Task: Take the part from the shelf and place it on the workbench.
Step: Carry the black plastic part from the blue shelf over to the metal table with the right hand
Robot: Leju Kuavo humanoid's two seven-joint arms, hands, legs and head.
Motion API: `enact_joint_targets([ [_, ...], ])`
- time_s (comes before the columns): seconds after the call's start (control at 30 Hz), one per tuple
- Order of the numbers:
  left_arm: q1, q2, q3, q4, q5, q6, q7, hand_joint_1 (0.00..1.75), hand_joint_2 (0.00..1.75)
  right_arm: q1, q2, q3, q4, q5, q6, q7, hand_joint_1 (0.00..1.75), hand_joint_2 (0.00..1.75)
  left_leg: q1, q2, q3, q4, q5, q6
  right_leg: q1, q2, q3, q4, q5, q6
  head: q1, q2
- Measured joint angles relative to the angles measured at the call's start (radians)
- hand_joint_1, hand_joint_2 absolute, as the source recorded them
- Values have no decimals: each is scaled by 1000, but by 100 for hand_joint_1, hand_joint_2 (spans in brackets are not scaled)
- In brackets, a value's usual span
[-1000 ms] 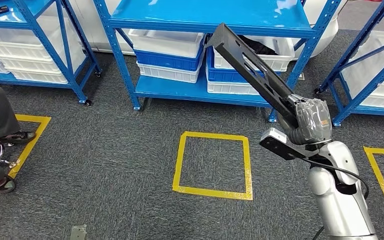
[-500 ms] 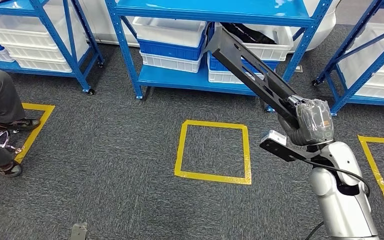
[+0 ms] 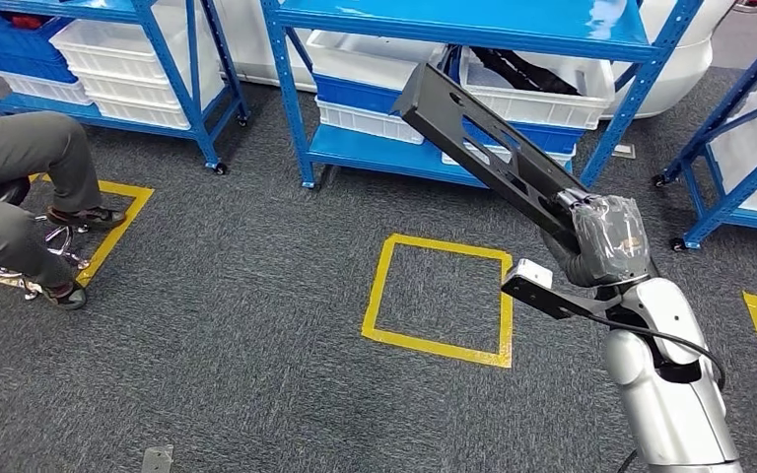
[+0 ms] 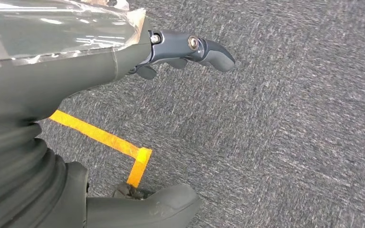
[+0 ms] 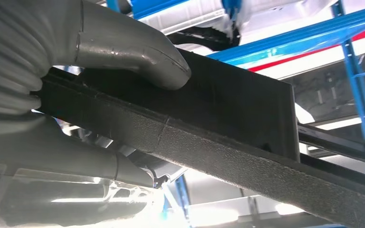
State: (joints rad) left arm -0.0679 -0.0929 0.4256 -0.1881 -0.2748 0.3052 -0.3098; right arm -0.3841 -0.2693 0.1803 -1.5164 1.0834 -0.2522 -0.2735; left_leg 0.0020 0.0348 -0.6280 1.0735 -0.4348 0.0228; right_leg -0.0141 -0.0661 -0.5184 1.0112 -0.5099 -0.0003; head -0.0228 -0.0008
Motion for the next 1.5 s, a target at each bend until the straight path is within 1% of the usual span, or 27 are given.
enact_joint_targets([
  [0.07, -1, 1, 0, 0, -1, 0, 0, 0, 175, -2, 1, 1, 0, 1, 0, 0, 175, 175, -12, 14, 19, -41, -7, 11, 4, -14, -3, -1, 3, 6, 0, 0],
  [0.13, 0, 0, 0, 0, -3, 0, 1, 0, 175, -4, 2, 4, -1, 1, 0, 0, 175, 175, -12, 0, 18, -56, 1, 21, 8, -22, -5, -2, 2, 17, -2, 0],
  [0.17, 0, 0, 0, 0, -4, 0, 2, 0, 175, -4, 2, 5, -1, 2, 0, 0, 175, 175, -10, -7, 20, -66, 7, 28, 8, -11, -10, 8, -5, 21, -2, 0],
  [0.2, -1, 0, 0, 0, -6, 0, 2, 0, 175, -4, 1, 5, -2, 2, 0, 0, 175, 175, -7, -14, 22, -76, 14, 35, 8, 8, -25, 38, -22, 22, -1, 0],
  [0.27, -4, 0, 0, 0, -9, 0, 4, 0, 175, -2, -1, 5, -2, 2, -1, 0, 175, 175, -5, -30, 21, -84, 22, 43, 3, 49, -81, 153, -73, 17, 0, 0],
  [0.33, -4, 0, 0, 0, -10, 0, 7, 0, 175, 4, -2, 6, -2, 3, 0, 0, 175, 175, -5, -49, 15, -83, 26, 44, 0, 60, -135, 258, -105, 21, 0, 0],
  [0.37, -3, 0, 0, 0, -11, 0, 8, 0, 175, 7, -2, 6, -2, 4, 0, 0, 175, 175, -5, -60, 13, -82, 28, 42, -2, 61, -139, 263, -98, 30, 0, 0],
  [0.4, -3, -1, 0, 0, -13, 0, 10, 0, 175, 8, -2, 6, -2, 4, 0, 1, 175, 175, -4, -71, 11, -80, 30, 40, -5, 63, -124, 231, -78, 41, -1, 0],
  [0.43, -3, -1, 0, 0, -16, 0, 11, 0, 175, 8, -3, 7, -2, 4, 0, 1, 175, 175, -2, -82, 8, -75, 31, 38, -9, 69, -93, 166, -47, 53, 0, 0],
  [0.5, -4, -1, 0, 0, -28, -1, 16, 0, 175, 11, -4, 7, -2, 5, -1, 1, 175, 175, -3, -102, -1, -62, 31, 28, -14, 92, -39, 45, -3, 62, -1, 0],
  [0.57, -5, -3, 0, 0, -42, 0, 22, 0, 175, 30, -10, 4, -8, 5, -3, 2, 175, 175, -5, -119, -10, -56, 35, 16, -10, 98, -23, 7, 7, 50, -2, 0],
  [0.63, -4, -4, -1, 0, -55, 0, 29, 0, 175, 62, -18, -5, -20, 2, -11, 3, 175, 175, -3, -129, -18, -56, 40, 6, -11, 80, -21, 6, 15, 35, -2, 0],
  [0.7, -4, -5, -4, 0, -68, 1, 39, 0, 175, 97, -27, -20, -37, -4, -23, 3, 175, 175, 0, -102, -37, -21, 14, -5, -17, 64, -21, 4, 22, 21, -6, 0],
  [0.77, -9, -5, -8, 0, -78, 0, 48, 0, 175, 132, -35, -37, -59, -7, -34, 3, 175, 175, 4, -59, -82, 86, -51, -16, -16, 48, -23, 3, 25, 11, -11, 0],
  [0.83, -12, -4, -10, 0, -81, -2, 53, 0, 175, 163, -38, -48, -76, -1, -39, 4, 175, 175, 11, -45, -129, 203, -100, -25, -14, 30, -25, 3, 24, 8, -13, 0],
  [0.87, -13, -3, -10, 0, -81, -4, 54, 0, 175, 175, -39, -50, -83, 5, -40, 5, 175, 175, 13, -42, -136, 226, -104, -28, -14, 21, -25, 3, 24, 8, -13, 0],
  [0.9, -14, -2, -10, 0, -81, -6, 54, 0, 175, 184, -37, -51, -89, 12, -39, 7, 175, 175, 15, -39, -121, 205, -88, -29, -14, 13, -25, 3, 24, 9, -13, 0],
  [1.0, -21, 4, -10, -1, -74, -11, 54, 0, 175, 191, -31, -50, -103, 32, -37, 9, 175, 175, 12, 6, -13, 13, -17, -21, -10, -10, -24, 4, 23, 11, -13, 0],
  [1.07, -26, 6, -9, -2, -64, -12, 48, 0, 175, 179, -24, -45, -107, 42, -32, 6, 175, 175, 2, 23, 13, -46, -9, -11, -2, -25, -25, 4, 22, 18, -10, 0],
  [1.13, -25, 7, -7, -2, -53, -13, 41, 0, 175, 157, -13, -34, -103, 49, -25, 1, 175, 175, -4, 6, 9, -53, -4, 2, 2, -36, -26, 3, 21, 30, -8, 0],
  [1.2, -21, 6, -3, -2, -43, -13, 34, 0, 175, 129, -1, -19, -93, 53, -18, -2, 175, 175, -4, -13, 12, -65, 7, 20, 0, -11, -37, 25, 5, 37, -7, 0],
  [1.23, -20, 5, 0, -2, -37, -13, 30, 0, 175, 113, 5, -10, -86, 56, -15, -2, 175, 175, -2, -23, 13, -71, 14, 29, -2, 12, -56, 64, -17, 35, -6, 0],
  [1.3, -19, 5, 6, -2, -31, -13, 25, 0, 175, 91, 14, 7, -67, 62, -12, -3, 175, 175, -2, -46, 8, -72, 20, 37, -3, 50, -117, 195, -75, 25, -4, 0],
  [1.37, -15, 6, 13, -2, -27, -14, 23, 0, 175, 79, 24, 25, -48, 68, -10, -2, 175, 175, -3, -73, 4, -71, 23, 39, -3, 60, -162, 289, -102, 29, -4, 0],
  [1.4, -12, 6, 16, -2, -27, -15, 23, 0, 175, 75, 30, 32, -40, 69, -9, -2, 175, 175, -3, -87, 3, -71, 24, 39, -2, 62, -158, 283, -93, 36, -4, 0],
  [1.43, -8, 6, 17, -2, -26, -15, 23, 0, 175, 69, 35, 39, -34, 71, -8, -2, 175, 175, -3, -102, 3, -69, 25, 37, -4, 67, -134, 235, -68, 45, -4, 0],
  [1.5, -3, 6, 20, -2, -26, -15, 23, 0, 175, 54, 43, 51, -25, 72, -7, -2, 175, 175, -4, -129, -2, -60, 26, 31, -9, 102, -67, 94, -13, 57, -4, 0],
])
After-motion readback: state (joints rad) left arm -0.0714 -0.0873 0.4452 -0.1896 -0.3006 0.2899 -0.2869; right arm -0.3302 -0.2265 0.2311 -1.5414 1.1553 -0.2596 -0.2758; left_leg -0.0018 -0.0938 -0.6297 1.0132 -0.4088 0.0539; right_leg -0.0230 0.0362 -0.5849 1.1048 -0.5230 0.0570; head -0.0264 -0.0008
